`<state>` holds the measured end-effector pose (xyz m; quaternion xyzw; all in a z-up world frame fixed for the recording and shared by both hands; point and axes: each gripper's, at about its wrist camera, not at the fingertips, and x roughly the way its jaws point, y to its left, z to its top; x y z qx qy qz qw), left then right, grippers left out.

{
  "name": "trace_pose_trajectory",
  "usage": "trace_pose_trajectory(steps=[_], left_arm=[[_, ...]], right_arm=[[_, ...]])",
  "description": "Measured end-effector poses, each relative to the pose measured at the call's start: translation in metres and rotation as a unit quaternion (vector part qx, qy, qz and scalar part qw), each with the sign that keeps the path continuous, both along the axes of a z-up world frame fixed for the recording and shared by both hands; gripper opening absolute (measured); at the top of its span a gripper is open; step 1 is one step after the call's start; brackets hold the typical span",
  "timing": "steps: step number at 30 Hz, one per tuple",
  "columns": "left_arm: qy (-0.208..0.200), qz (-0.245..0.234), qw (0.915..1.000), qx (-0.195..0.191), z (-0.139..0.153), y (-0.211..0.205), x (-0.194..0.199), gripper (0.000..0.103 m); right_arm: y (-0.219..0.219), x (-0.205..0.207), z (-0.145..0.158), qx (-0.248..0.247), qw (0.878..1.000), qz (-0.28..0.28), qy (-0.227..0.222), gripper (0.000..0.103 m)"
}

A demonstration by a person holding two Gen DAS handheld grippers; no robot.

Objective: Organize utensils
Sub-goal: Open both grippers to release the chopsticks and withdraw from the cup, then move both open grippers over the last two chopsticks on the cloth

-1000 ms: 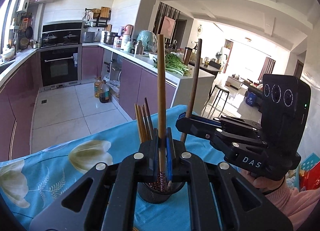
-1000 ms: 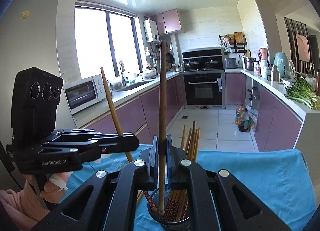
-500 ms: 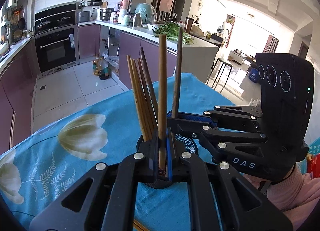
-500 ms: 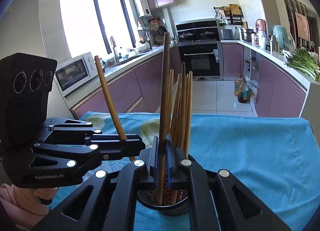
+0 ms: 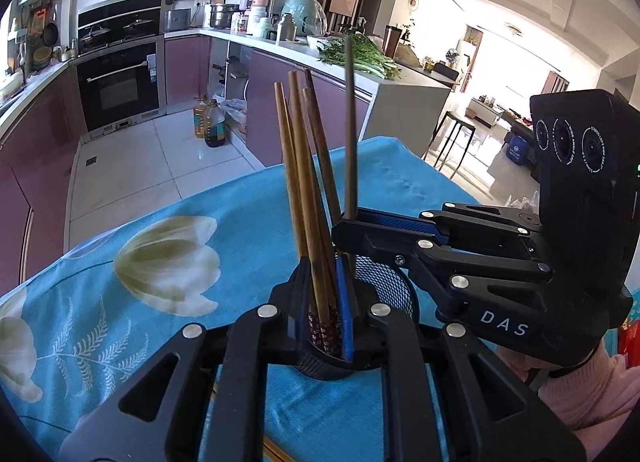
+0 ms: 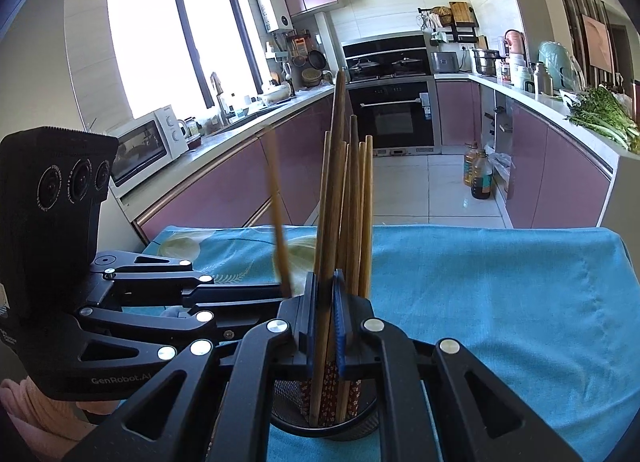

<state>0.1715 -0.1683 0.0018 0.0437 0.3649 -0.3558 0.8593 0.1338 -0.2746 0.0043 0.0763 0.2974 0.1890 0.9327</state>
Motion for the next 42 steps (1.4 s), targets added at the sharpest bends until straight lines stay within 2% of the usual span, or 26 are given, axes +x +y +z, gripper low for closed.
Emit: trace_pose_trajectory(steps=[2, 4, 11, 15, 17, 20, 26, 29, 33, 42], left_arm=[[0.002, 0.002, 1.0000, -0.003, 0.000, 0.003, 0.000, 0.014], [-0.001, 0.006, 1.0000, -0.004, 0.001, 0.006, -0.002, 0.015], [-0.035, 0.027, 0.9989, -0.015, 0.009, 0.026, -0.019, 0.025], [-0.067, 0.046, 0.9964, -0.025, 0.012, 0.049, -0.040, 0.040], [-0.079, 0.059, 0.9948, -0.023, 0.011, 0.062, -0.050, 0.043], [-0.086, 0.087, 0.9924, -0.017, 0.002, 0.083, -0.062, 0.054], [-0.062, 0.140, 0.9882, 0.009, -0.026, 0.121, -0.074, 0.057], [-0.042, 0.153, 0.9872, 0.020, -0.043, 0.133, -0.077, 0.057], [-0.020, 0.163, 0.9860, 0.029, -0.064, 0.141, -0.079, 0.057], [0.008, 0.168, 0.9851, 0.037, -0.087, 0.139, -0.078, 0.057]], right_arm=[[-0.001, 0.000, 0.000, 0.001, 1.000, -0.001, 0.000, 0.009], [-0.001, 0.001, 0.001, 0.003, 1.000, -0.002, 0.000, 0.015], [0.001, -0.013, 0.003, 0.009, 1.000, 0.010, -0.006, 0.019], [0.006, -0.031, 0.009, 0.018, 0.999, 0.037, -0.020, 0.024], [0.012, -0.042, 0.012, 0.018, 0.998, 0.058, -0.027, 0.028], [0.025, -0.056, 0.008, 0.016, 0.995, 0.098, -0.025, 0.031], [0.059, -0.063, -0.026, -0.001, 0.990, 0.139, 0.030, 0.033], [0.075, -0.057, -0.052, -0.004, 0.987, 0.145, 0.074, 0.033], [0.090, -0.056, -0.076, -0.012, 0.983, 0.147, 0.108, 0.033], [0.107, -0.051, -0.094, -0.047, 0.982, 0.128, 0.130, 0.030]])
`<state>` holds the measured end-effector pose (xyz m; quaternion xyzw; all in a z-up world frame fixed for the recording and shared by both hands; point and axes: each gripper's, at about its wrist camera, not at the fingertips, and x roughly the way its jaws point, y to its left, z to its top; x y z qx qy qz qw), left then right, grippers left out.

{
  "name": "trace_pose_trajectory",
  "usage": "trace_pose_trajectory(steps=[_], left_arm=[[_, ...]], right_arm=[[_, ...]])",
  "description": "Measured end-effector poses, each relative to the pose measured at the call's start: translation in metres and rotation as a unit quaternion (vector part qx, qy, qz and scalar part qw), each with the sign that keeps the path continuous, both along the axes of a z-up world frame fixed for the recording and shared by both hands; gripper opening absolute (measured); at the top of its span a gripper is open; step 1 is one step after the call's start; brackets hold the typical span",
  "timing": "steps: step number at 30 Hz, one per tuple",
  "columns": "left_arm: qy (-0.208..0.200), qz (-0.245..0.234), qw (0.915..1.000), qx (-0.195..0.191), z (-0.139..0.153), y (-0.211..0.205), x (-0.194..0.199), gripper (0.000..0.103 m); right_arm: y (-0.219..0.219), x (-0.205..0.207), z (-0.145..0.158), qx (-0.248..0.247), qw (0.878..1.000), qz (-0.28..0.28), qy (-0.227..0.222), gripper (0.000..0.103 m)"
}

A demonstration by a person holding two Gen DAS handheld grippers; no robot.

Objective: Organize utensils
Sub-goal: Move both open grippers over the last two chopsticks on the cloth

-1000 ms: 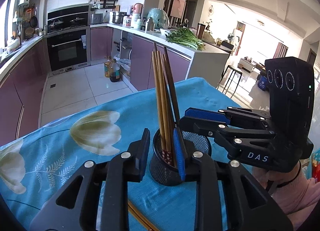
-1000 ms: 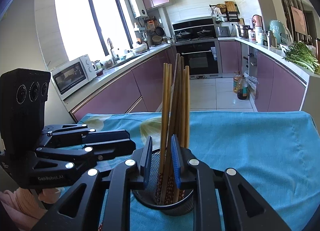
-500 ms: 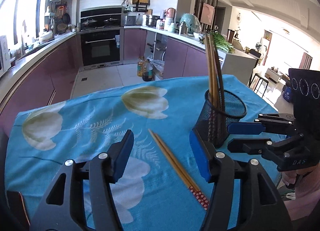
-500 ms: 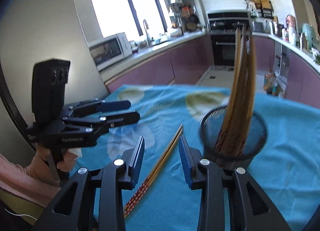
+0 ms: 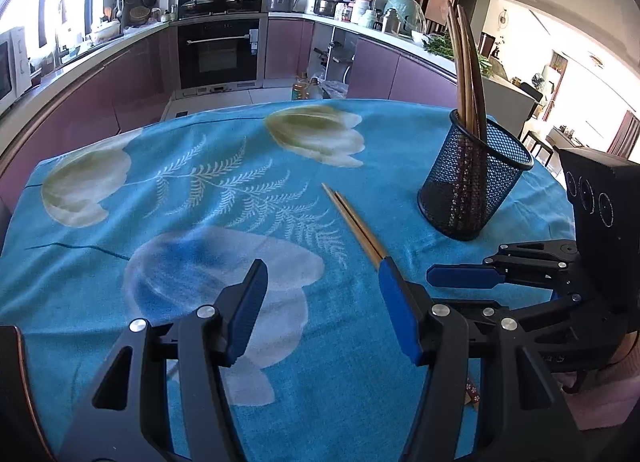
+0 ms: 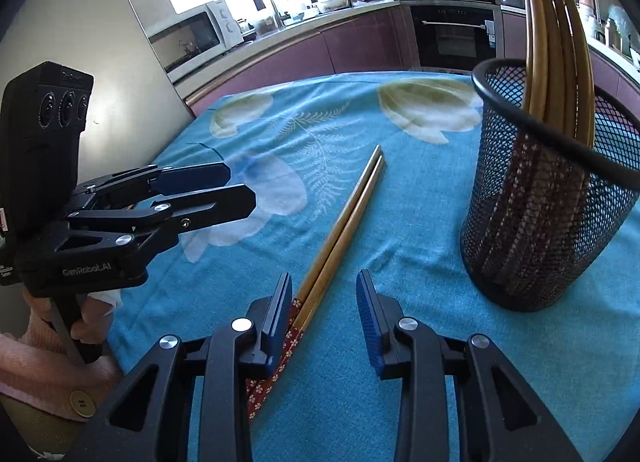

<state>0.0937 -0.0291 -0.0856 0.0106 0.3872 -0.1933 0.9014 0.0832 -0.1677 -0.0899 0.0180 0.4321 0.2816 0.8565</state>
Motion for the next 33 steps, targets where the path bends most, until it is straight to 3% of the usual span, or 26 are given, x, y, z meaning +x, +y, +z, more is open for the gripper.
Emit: trace_pose_trajectory(steps=[16, 33], left_arm=[[0.021, -0.033, 0.9992, 0.010, -0.011, -0.020, 0.005, 0.056], [0.050, -0.064, 0.9954, 0.050, -0.030, -0.059, 0.017, 0.041]], right_arm=[[-0.015, -0.002, -0.001, -0.014, 1.000, -0.017, 0.003, 0.026], [-0.027, -0.002, -0.003, -0.012, 1.000, -0.025, 0.003, 0.026]])
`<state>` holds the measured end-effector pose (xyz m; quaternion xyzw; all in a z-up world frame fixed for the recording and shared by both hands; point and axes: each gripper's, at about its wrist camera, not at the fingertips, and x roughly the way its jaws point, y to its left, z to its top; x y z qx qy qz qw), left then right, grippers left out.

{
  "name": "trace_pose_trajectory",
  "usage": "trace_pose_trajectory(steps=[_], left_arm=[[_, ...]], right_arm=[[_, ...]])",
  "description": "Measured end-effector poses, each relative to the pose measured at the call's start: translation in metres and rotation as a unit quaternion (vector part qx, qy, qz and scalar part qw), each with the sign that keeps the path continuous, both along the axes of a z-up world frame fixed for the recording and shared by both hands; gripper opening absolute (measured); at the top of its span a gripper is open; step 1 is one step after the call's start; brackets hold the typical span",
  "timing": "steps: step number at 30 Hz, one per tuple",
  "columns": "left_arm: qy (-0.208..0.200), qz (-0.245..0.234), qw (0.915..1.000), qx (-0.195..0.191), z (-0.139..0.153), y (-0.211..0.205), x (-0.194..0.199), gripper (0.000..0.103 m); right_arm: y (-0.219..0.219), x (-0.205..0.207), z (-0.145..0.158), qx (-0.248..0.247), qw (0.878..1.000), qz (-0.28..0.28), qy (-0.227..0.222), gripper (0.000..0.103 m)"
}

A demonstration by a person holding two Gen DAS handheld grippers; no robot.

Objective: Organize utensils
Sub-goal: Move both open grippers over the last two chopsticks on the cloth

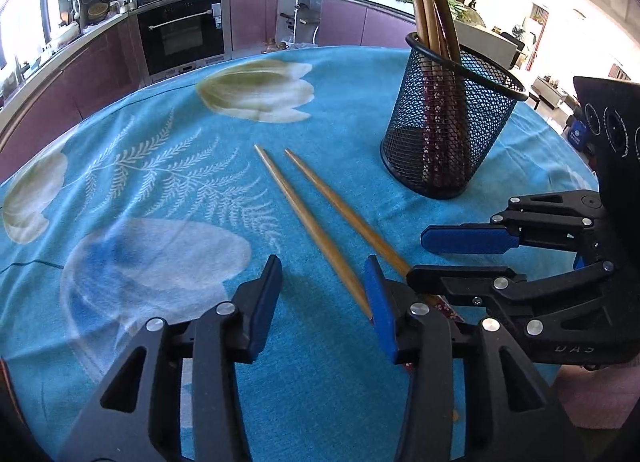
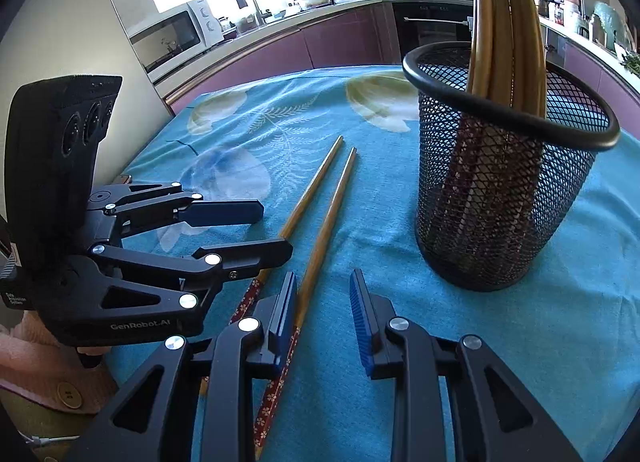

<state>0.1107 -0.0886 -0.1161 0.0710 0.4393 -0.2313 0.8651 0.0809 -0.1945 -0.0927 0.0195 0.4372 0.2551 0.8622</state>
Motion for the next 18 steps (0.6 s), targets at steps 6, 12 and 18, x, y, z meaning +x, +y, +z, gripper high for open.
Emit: trace_pose_trajectory(steps=[6, 12, 18], left_arm=[[0.003, 0.010, 0.9999, 0.001, 0.000, 0.004, -0.005, 0.026], [0.010, 0.024, 0.9996, -0.012, -0.001, 0.014, -0.012, 0.019], [0.005, 0.016, 0.9998, -0.007, 0.002, 0.013, -0.012, 0.030]], right_arm=[[-0.001, 0.000, 0.002, -0.005, 1.000, -0.002, -0.004, 0.026], [0.005, 0.004, 0.002, -0.013, 1.000, -0.004, -0.010, 0.026], [0.010, 0.010, 0.003, -0.018, 1.000, -0.005, -0.014, 0.026]])
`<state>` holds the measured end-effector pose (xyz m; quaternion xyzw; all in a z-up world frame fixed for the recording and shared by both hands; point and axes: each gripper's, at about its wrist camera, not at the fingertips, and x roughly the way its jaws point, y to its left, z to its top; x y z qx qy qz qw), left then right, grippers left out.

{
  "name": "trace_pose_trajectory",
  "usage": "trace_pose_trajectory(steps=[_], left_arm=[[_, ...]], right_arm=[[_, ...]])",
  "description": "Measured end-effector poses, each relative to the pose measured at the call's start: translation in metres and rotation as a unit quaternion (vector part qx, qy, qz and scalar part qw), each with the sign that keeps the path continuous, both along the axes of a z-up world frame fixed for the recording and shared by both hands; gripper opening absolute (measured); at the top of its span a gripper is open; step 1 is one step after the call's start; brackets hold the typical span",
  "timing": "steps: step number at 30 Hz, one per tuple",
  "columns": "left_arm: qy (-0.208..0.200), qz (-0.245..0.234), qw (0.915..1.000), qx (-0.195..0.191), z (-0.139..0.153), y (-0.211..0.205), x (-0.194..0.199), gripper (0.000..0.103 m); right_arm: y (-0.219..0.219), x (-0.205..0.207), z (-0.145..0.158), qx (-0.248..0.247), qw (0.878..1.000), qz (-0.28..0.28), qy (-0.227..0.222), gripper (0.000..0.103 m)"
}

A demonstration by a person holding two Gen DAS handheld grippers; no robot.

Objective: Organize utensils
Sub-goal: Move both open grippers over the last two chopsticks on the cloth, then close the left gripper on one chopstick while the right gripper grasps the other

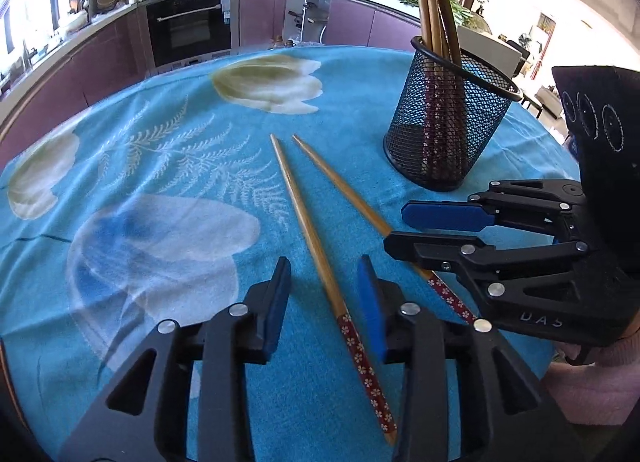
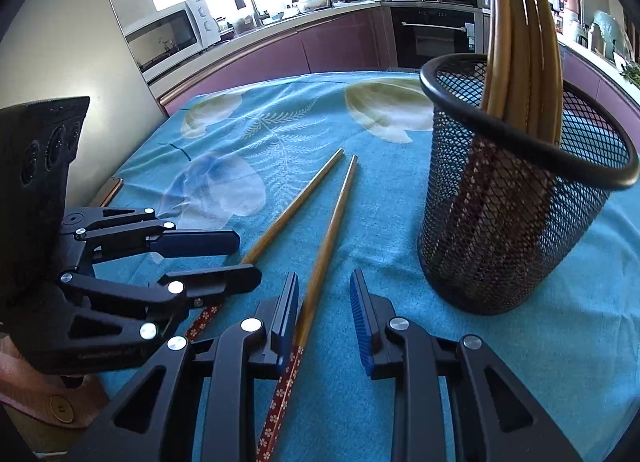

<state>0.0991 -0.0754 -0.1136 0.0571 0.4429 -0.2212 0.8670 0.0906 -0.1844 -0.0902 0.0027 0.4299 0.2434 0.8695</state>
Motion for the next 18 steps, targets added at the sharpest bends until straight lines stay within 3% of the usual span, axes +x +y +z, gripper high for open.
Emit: trace_pose_trajectory(steps=[13, 18], left_arm=[[0.002, 0.001, 1.0000, 0.006, -0.002, -0.004, 0.021, 0.021], [-0.002, 0.006, 0.9999, 0.009, -0.002, -0.006, 0.022, 0.016]], right_arm=[[0.011, 0.013, -0.002, -0.014, 1.000, -0.005, -0.006, 0.021], [0.005, 0.014, -0.003, -0.003, 1.000, -0.015, -0.002, 0.013]])
